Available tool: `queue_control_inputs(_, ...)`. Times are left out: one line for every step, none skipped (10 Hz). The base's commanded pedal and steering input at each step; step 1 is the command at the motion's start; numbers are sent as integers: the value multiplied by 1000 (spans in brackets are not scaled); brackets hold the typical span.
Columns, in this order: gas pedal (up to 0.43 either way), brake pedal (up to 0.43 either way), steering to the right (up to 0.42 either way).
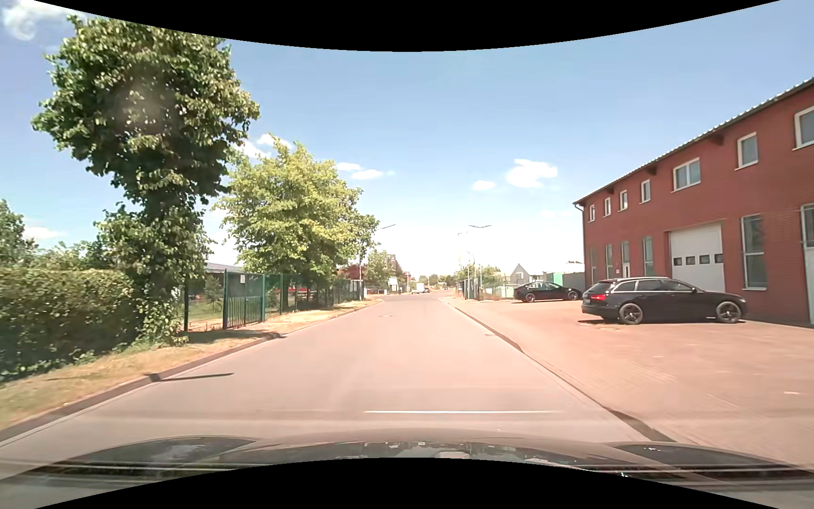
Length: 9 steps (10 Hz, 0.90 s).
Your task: Follow the waypoints while adhering to traffic rules and regulations
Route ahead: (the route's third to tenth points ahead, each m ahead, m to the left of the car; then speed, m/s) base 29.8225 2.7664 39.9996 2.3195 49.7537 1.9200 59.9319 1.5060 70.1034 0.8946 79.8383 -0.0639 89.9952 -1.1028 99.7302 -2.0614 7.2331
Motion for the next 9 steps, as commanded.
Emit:
queue_control_inputs(209,0,0)
queue_control_inputs(209,0,0)
queue_control_inputs(209,0,0)
queue_control_inputs(209,0,0)
queue_control_inputs(209,0,0)
queue_control_inputs(209,0,-1)
queue_control_inputs(209,0,-1)
queue_control_inputs(209,0,0)
queue_control_inputs(209,0,-1)
